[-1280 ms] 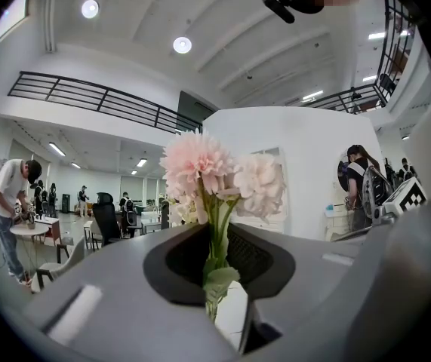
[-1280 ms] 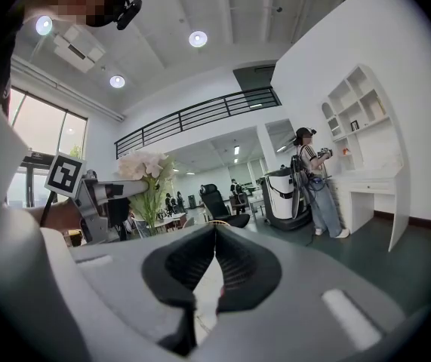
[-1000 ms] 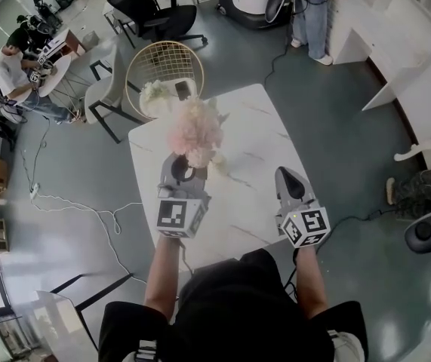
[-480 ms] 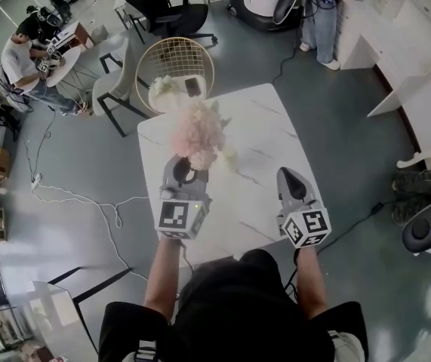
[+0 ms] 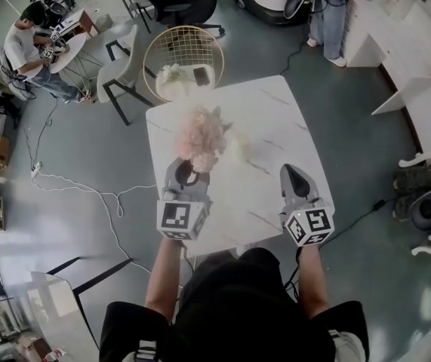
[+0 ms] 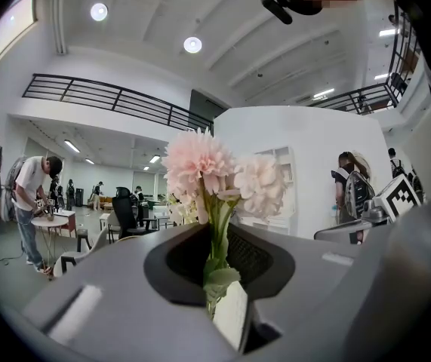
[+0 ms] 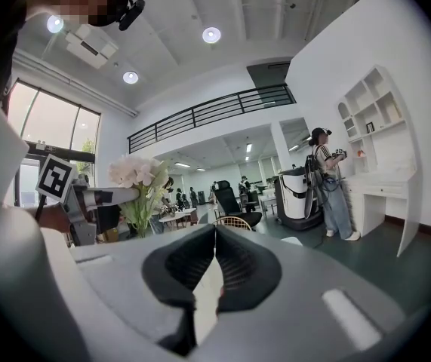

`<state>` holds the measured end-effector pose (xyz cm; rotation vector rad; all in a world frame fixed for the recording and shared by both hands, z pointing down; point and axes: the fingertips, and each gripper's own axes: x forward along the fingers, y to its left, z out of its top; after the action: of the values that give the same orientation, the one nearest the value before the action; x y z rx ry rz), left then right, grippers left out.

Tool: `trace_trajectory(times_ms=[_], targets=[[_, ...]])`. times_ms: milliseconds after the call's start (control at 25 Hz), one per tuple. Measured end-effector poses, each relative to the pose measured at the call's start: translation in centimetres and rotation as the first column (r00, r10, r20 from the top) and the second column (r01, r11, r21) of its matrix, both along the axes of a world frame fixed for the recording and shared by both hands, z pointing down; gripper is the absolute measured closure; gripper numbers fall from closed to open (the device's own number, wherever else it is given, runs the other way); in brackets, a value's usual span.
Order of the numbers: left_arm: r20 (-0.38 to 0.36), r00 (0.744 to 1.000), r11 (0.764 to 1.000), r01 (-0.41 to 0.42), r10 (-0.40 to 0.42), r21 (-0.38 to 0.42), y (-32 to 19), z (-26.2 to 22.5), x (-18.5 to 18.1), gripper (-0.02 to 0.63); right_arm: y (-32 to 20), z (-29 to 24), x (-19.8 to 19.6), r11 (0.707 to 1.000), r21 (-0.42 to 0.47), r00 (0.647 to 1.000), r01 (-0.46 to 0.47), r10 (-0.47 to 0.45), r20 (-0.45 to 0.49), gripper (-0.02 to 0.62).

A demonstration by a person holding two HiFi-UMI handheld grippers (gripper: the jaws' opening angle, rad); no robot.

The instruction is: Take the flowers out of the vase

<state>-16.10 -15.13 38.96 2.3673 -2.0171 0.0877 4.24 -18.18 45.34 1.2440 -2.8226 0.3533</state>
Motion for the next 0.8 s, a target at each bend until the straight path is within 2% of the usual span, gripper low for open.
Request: trace_trajectory(times_ms=[240,400,600,800], targets=[[0.01,1.0,1.0,-0.005,0.005,-0.013,3.0,1.6,-2.1,0.543,2.6,0.0,-2.2,1.0,0.017,1.0,0.003,-0.003,-0.022,0.589],[-0.009,1.0,0.999,-0.014,0.014,-0.052,5.2,2.9,-3.2,0.543,4.6,-0.1,-3.5,1.0,0.028,0.999,-0.003,0.004,-0.036,0.589],[0.019,1.0,0.999,-0.022,0.023,-0.028,8.0,3.3,-4.4,0.543,7.7,-0.2,-4.8,0.999,0.033,0.999,-0.014,0.016,-0.048,0.589],[0.005,0.999,0.999,-0.035,0.035,-0.041,11.5,5.1,-4.8,0.543,11.3,0.7,-5.5,0.999,0.037,0.998,-0.019,0.021,-0.057,0.589]])
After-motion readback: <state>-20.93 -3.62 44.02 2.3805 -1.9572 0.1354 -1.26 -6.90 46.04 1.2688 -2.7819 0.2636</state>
